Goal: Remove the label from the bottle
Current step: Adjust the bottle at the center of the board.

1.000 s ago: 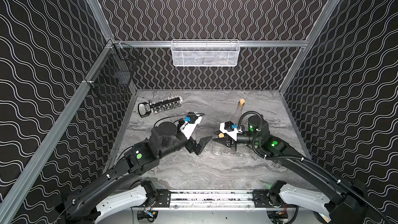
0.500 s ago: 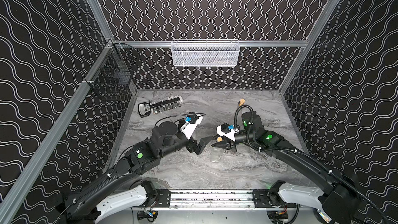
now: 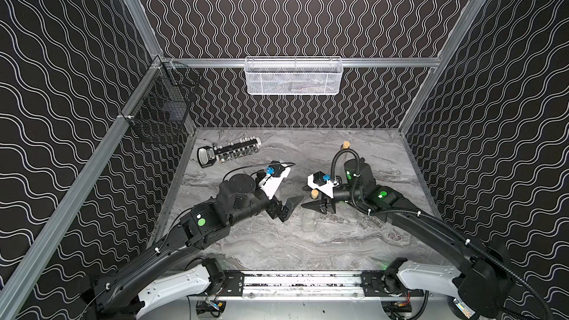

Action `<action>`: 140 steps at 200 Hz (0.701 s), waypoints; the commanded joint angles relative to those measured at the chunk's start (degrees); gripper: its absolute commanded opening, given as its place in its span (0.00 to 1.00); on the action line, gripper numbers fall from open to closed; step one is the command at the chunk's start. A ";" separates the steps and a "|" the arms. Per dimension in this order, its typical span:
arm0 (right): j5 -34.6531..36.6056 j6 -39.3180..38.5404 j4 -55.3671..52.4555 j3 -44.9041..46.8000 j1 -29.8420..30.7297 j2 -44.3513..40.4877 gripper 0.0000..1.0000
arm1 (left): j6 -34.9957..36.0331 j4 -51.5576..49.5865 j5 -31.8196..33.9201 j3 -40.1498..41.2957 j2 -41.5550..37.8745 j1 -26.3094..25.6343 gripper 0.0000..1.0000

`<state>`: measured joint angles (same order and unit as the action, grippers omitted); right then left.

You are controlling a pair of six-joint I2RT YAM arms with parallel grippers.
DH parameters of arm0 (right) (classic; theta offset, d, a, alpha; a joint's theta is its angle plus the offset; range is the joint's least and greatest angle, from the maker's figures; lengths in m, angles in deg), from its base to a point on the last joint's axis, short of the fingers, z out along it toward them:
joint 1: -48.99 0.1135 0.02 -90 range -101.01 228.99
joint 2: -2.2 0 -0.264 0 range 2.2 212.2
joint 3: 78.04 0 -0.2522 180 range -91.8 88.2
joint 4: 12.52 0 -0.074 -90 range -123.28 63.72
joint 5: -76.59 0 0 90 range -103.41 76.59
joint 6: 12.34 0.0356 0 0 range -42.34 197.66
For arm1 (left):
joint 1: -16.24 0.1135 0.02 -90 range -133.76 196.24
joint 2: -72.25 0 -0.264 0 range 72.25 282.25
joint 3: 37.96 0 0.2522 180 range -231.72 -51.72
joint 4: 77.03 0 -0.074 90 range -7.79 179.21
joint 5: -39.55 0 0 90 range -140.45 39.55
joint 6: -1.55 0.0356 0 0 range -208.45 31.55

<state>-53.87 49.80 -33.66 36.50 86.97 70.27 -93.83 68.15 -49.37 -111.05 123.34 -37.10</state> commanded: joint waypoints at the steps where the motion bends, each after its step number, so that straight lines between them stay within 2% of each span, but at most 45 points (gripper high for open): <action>1: 2.89 0.60 3.04 0.49 -0.05 -3.12 0.88 | 1.52 0.93 -0.02 -0.31 0.36 0.08 0.99; 26: 6.06 1.97 3.55 0.96 -0.18 -8.60 0.91 | 2.21 1.01 -1.49 -1.03 1.17 -0.01 0.98; 31: 7.25 2.63 3.78 1.07 -0.18 -10.01 0.96 | 2.45 1.07 -1.84 -1.13 1.42 0.03 0.99; 41: 9.86 4.24 3.86 1.32 -0.18 -13.07 0.97 | 3.10 1.48 -2.56 -0.91 1.85 0.08 0.99; 79: 22.11 16.33 10.44 8.00 -0.25 -29.67 1.00 | 5.19 3.64 -4.98 0.05 5.73 0.08 0.99; 105: 23.33 24.02 9.14 12.30 -0.19 -38.75 1.00 | 5.14 5.85 -7.49 0.54 9.52 0.06 0.99; 140: 21.54 27.84 2.71 14.88 -0.18 -45.41 1.00 | 4.15 12.96 -10.73 3.13 13.09 0.08 0.99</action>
<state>-32.56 72.27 -27.63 50.09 86.77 27.89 -89.68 74.01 -56.40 -109.01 134.97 -37.08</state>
